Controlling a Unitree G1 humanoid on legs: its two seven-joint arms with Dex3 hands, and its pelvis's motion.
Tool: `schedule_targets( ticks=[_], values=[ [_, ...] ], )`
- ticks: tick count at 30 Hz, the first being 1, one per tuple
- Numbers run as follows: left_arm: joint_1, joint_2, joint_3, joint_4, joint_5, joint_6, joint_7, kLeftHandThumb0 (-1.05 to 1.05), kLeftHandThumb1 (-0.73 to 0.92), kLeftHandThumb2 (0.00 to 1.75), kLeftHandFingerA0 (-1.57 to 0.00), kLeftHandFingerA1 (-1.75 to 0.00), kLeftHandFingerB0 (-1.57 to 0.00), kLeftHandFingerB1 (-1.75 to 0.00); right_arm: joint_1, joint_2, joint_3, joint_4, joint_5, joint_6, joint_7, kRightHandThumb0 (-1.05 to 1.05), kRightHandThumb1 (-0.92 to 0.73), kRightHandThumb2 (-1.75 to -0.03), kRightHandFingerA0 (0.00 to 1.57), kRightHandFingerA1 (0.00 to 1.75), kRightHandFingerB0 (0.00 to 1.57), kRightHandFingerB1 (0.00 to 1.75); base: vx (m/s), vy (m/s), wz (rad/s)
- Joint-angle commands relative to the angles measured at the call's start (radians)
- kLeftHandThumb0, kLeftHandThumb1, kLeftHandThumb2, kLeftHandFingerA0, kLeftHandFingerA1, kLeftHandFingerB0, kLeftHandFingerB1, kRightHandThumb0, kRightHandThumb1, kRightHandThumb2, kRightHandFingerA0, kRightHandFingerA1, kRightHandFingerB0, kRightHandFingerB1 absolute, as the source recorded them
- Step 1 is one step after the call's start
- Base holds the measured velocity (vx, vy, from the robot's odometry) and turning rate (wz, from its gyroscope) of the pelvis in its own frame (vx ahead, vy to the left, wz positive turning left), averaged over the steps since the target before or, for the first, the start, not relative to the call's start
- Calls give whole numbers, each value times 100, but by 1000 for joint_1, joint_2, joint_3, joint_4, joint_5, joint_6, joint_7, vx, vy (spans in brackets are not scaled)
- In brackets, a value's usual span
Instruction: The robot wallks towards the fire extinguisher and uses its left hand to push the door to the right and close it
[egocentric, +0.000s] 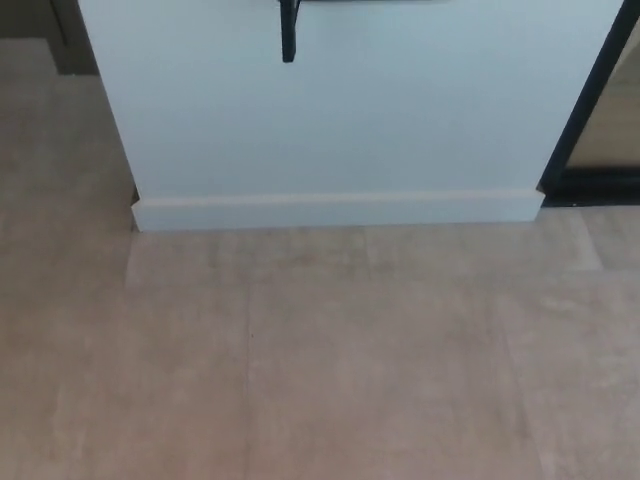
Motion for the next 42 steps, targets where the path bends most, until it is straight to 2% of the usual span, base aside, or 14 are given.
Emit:
schedule_targets(
  ticks=[1,3,4,11,12,15,16,20,28,29,35,36,40,42],
  values=[
    [3,7,3,-2,-16,-4,-5,-56,34,71,-26,-54,-22,-45,-4,-15,1,6,-4,13,-5,-62,-46,-55,19,48,9,32,178,203,0],
    [2,11,7,-3,-19,0,-11,-56,34,71,-26,-54,-22,-45,-9,-18,9,20,-13,5,-12,-62,-46,-55,19,48,9,32,216,109,5],
    [4,11,6,-7,-17,0,-12,-56,34,72,-26,-55,-22,-45,-7,-18,7,19,-12,2,-12,-64,-37,-75,17,54,5,42,200,9,10],
    [2,18,3,11,-11,3,-17,-54,34,70,-24,-52,-22,-44,-21,-14,5,39,-6,7,-15,-62,-38,-72,19,54,8,41,248,-123,13],
    [4,18,4,8,-12,2,-20,-55,34,71,-24,-53,-22,-45,-30,-12,3,52,-3,10,-16,-60,-37,-72,24,56,8,40,330,-234,-10],
    [5,18,5,8,-12,1,-21,-55,34,71,-24,-53,-22,-45,-35,-11,2,61,-1,8,-17,-60,-37,-72,24,56,8,40,242,-223,11],
    [8,13,13,3,-23,8,-26,-50,36,69,-23,-52,-23,-44,-30,-17,8,55,-8,6,-17,-65,-38,-74,19,54,6,41,230,-144,8],
    [8,10,15,8,-21,4,-27,-50,34,69,-24,-53,-23,-45,-30,-14,3,51,3,0,-12,-63,-38,-73,20,55,7,41,288,-56,-7],
    [13,9,20,2,-28,8,-34,-51,35,69,-23,-52,-22,-45,-21,-16,0,27,11,3,6,-65,-38,-73,17,54,7,42,318,145,-22],
    [12,12,14,8,-19,0,-32,-52,43,53,-28,-46,-29,-35,-23,-17,2,28,8,7,5,-63,-38,-73,22,55,8,41,354,273,26],
    [3,16,-1,33,-8,-11,-24,-52,42,53,-28,-47,-30,-35,-17,-17,2,16,9,8,12,-62,-37,-72,22,55,8,41,268,125,4],
    [5,15,-6,32,-5,-8,-21,-52,43,53,-30,-49,-29,-35,-25,-19,8,26,1,8,5,-61,-37,-73,30,58,9,41,205,-7,13],
    [-1,15,-20,44,3,-2,-7,-54,43,54,-29,-52,-30,-35,-29,-26,22,22,-16,11,-8,-63,-37,-74,26,61,8,42,193,-79,6],
    [5,17,-21,38,-1,-9,-13,-55,43,53,-28,-48,-29,-35,-26,-31,27,14,-19,8,-6,-65,-38,-74,22,57,7,41,261,-144,10]
  ],
)
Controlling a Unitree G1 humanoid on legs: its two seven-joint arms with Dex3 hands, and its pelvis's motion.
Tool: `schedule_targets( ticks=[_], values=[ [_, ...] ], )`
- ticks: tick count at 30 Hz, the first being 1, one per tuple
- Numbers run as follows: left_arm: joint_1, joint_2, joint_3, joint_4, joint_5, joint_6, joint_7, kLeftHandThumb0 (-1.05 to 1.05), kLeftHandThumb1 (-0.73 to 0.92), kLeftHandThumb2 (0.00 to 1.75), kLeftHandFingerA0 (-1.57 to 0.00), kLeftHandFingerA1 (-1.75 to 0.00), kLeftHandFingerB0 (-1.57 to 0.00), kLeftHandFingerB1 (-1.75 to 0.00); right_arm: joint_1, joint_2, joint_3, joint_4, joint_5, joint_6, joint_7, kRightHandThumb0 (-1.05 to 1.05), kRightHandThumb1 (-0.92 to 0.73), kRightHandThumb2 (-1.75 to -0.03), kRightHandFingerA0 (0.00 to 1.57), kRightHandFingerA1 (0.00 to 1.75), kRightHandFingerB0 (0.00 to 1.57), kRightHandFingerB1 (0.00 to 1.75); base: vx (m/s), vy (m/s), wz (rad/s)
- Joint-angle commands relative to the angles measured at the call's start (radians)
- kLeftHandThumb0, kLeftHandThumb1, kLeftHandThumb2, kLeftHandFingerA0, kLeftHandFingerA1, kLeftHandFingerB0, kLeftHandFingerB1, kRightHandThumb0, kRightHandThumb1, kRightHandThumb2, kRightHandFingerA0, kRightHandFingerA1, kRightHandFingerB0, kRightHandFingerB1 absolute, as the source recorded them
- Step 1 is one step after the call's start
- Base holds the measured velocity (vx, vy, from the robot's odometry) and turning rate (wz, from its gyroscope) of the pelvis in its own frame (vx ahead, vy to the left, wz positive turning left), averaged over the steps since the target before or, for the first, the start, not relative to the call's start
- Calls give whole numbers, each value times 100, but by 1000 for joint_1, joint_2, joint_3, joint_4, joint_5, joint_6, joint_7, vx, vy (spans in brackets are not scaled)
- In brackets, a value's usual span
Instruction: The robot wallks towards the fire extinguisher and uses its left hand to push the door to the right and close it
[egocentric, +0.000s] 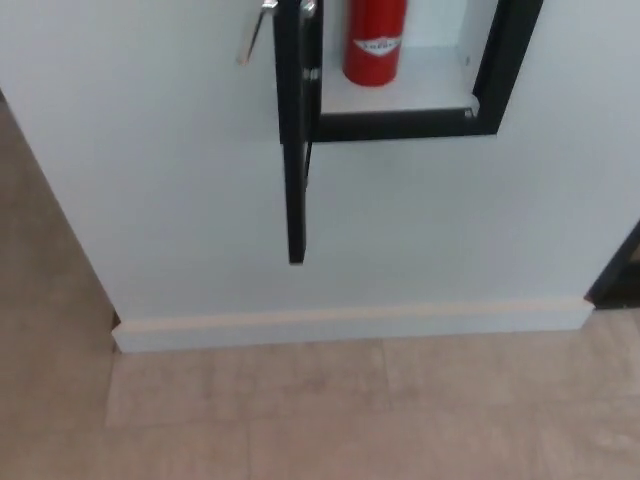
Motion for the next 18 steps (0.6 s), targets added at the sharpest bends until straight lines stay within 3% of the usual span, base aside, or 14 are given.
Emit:
schedule_targets(
  ticks=[1,5,12,13,17,18],
  values=[
    [4,12,-7,-4,-1,-12,-1,-56,43,54,-27,-49,-29,-36,3,-22,6,-12,-12,1,-4,-63,-38,-73,22,57,7,41,302,-168,-57],
    [4,14,-4,-6,-6,-11,-7,-56,43,54,-27,-49,-29,-36,3,-19,5,-13,-5,4,-3,-63,-38,-73,22,57,7,41,337,-151,4],
    [8,2,6,-2,-15,-4,7,-48,42,52,-30,-50,-32,-36,11,-15,1,-28,5,7,4,-61,-37,-73,24,59,9,42,58,-11,-9],
    [7,2,8,3,-16,-3,9,-54,33,70,-26,-54,-27,-46,14,-12,-4,-33,13,15,9,-61,-37,-72,23,59,9,42,60,135,-5],
    [5,2,8,7,-12,-6,9,-54,33,70,-26,-54,-27,-46,17,-9,-12,-40,19,24,15,-61,-37,-72,23,59,9,42,160,182,-2],
    [5,2,0,7,-3,-10,16,-54,42,54,-30,-50,-32,-36,17,-15,-2,-36,4,8,8,-65,-38,-74,20,57,8,42,176,127,6]
  ],
)
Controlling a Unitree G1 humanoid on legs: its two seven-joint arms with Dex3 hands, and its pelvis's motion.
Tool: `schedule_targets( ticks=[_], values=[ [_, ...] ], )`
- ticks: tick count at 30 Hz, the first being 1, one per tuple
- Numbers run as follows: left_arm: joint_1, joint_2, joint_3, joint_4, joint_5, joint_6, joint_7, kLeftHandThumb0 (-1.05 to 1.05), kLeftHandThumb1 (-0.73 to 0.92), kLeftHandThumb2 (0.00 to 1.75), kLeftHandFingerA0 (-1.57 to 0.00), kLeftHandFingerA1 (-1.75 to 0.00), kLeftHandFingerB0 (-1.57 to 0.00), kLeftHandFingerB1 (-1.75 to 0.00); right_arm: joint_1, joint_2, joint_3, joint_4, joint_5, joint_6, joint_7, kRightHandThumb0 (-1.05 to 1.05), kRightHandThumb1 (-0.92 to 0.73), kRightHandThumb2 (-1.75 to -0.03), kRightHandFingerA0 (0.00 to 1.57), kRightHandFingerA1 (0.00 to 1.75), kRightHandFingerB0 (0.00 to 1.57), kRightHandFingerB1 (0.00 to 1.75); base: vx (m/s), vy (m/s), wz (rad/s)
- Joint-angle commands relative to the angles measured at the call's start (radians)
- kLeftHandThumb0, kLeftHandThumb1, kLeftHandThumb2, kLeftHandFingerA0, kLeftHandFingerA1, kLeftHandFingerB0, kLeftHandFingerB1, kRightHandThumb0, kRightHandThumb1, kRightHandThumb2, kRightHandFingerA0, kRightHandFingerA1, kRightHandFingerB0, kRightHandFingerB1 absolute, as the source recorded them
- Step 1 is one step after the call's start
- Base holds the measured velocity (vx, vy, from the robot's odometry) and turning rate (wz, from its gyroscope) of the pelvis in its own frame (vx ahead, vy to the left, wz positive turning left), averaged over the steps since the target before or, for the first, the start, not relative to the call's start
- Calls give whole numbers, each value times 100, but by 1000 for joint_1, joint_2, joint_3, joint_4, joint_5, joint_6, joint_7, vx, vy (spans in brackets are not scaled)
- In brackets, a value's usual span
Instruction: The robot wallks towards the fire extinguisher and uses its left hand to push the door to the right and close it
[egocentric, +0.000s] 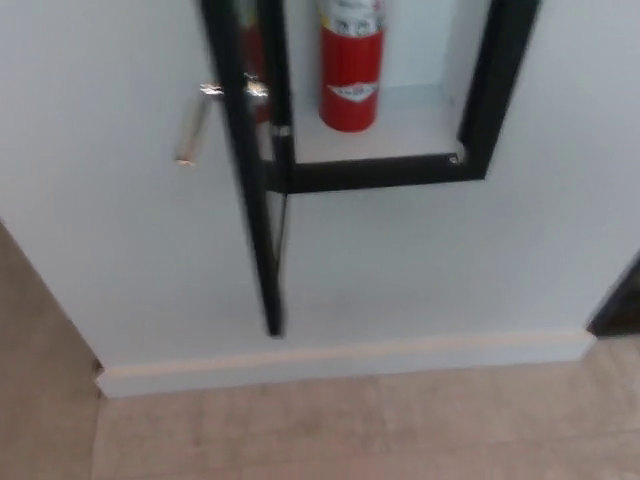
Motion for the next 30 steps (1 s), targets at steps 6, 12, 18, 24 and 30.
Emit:
schedule_targets(
  ticks=[6,12,18,24,30],
  values=[
    [-3,15,-5,17,0,-6,15,-57,33,71,-26,-55,-27,-45,4,-6,10,3,-9,-8,-3,-64,-38,-74,21,56,7,42,65,73,4],
    [6,15,-2,15,-7,-17,9,-55,33,72,-28,-56,-24,-46,-4,-4,6,4,-2,-5,4,-61,-38,-71,13,49,8,40,75,-54,4],
    [5,20,-12,11,3,-19,13,-57,34,73,-28,-57,-25,-46,17,-8,17,-31,-15,-13,-2,-64,-38,-74,16,53,4,42,19,-153,-9],
    [5,18,-8,13,-5,-13,13,-55,33,72,-26,-56,-25,-46,-8,-2,18,0,-16,10,-11,-62,-38,-72,25,55,9,40,11,60,-7],
    [-3,24,-17,8,2,-17,9,-56,34,72,-26,-57,-25,-46,6,2,7,-15,2,-7,3,-63,-38,-73,24,57,8,42,19,290,-6]
  ],
)
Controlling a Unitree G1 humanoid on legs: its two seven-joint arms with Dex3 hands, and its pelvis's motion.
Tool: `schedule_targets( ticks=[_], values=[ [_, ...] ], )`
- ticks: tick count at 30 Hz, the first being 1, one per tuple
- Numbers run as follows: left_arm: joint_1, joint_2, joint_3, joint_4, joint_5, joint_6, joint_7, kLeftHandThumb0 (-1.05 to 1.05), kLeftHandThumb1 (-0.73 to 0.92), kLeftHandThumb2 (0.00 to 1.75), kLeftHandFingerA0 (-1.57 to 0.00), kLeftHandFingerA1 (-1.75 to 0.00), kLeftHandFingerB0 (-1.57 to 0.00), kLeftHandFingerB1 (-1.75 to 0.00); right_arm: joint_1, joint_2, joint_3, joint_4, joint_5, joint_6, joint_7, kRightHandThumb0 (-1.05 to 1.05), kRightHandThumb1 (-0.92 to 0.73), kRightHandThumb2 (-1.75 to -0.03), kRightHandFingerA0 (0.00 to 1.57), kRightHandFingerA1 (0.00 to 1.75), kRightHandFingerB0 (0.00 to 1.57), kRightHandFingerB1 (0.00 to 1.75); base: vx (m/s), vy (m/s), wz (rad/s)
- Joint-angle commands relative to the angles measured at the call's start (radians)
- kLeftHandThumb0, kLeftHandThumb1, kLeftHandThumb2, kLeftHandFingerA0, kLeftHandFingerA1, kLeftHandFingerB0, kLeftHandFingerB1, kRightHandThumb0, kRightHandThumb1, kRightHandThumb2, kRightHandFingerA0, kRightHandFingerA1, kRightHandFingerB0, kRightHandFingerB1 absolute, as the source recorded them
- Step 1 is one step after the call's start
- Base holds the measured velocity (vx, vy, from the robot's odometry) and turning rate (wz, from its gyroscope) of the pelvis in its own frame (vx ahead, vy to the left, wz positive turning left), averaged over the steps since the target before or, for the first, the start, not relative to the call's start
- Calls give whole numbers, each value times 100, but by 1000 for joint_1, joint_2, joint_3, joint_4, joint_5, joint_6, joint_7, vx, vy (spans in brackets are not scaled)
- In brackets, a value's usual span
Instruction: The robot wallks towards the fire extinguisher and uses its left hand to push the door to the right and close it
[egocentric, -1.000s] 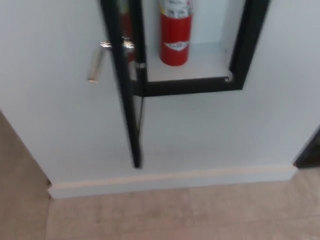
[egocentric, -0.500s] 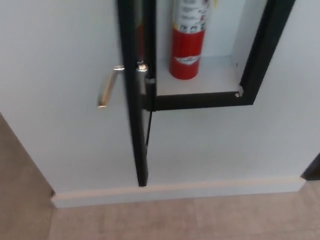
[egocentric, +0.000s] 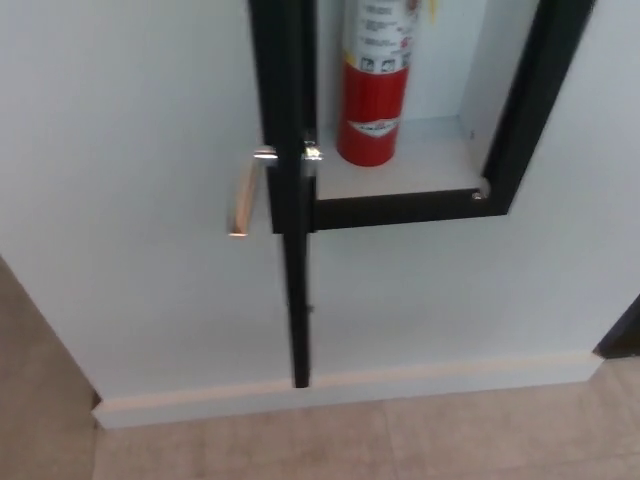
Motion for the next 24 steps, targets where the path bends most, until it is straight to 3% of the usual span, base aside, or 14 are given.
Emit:
schedule_targets(
  ticks=[1,4,5,10,11,12,13,14,15,16,17,18,19,24],
  values=[
    [0,19,-7,-11,3,-17,-2,-56,34,73,-25,-56,-25,-46,-6,-1,-10,8,10,-5,6,-64,-38,-74,28,58,8,42,-21,110,-3],
    [2,14,-1,-14,-7,-7,1,-56,34,72,-27,-55,-26,-46,-10,-8,-4,-10,0,-6,7,-63,-38,-73,19,56,8,42,85,64,5],
    [2,15,-6,-12,-1,-9,7,-56,43,54,-30,-49,-32,-35,-6,-10,-3,-25,-2,2,8,-64,-39,-73,17,53,8,41,67,0,11],
    [2,20,-28,-6,22,-15,27,-58,43,54,-31,-50,-33,-36,-7,-13,-2,-46,-4,20,8,-64,-39,-73,18,54,8,41,17,-49,4],
    [7,20,-21,-7,12,-22,14,-61,34,73,-27,-56,-27,-46,-8,-15,3,-37,-12,-2,3,-65,-39,-75,26,58,7,41,18,-93,2],
    [9,20,-19,-8,8,-24,11,-61,34,73,-27,-56,-27,-46,-8,-16,4,-34,-14,-8,1,-65,-39,-75,26,58,7,41,12,-92,4],
    [8,18,-14,-8,1,-16,7,-56,42,54,-29,-50,-32,-36,-12,-14,2,-31,-9,-7,4,-65,-38,-74,20,55,7,42,11,-91,5],
    [8,17,-13,-8,-1,-13,7,-56,42,54,-29,-50,-32,-36,-13,-13,1,-30,-7,-6,5,-65,-38,-74,20,55,7,42,0,0,0],
    [10,18,-12,-9,-1,-15,6,-58,34,72,-26,-54,-27,-45,-10,-13,0,-36,-4,-10,9,-67,-38,-75,20,55,7,42,0,0,0],
    [11,19,-12,-9,-1,-16,6,-58,34,72,-26,-54,-27,-45,-9,-12,0,-37,-3,-12,10,-67,-38,-75,20,55,7,42,0,0,0],
    [9,20,-11,-6,-1,-17,6,-54,42,54,-30,-49,-33,-36,-9,-13,5,-41,-10,-8,5,-67,-39,-75,20,56,7,42,0,0,0],
    [7,21,-10,-3,0,-17,7,-54,42,54,-30,-49,-33,-36,-8,-14,11,-45,-20,-2,-3,-67,-39,-75,20,56,7,42,0,0,0],
    [4,22,-14,-2,5,-17,7,-57,34,72,-27,-55,-27,-46,-8,-12,11,-44,-18,-1,-2,-66,-38,-74,16,53,8,41,0,0,0],
    [-4,22,0,-18,-16,-1,-16,-52,33,69,-26,-52,-26,-45,-8,-12,14,-51,-20,8,-8,-65,-39,-74,19,55,7,42,0,0,0]
  ],
)
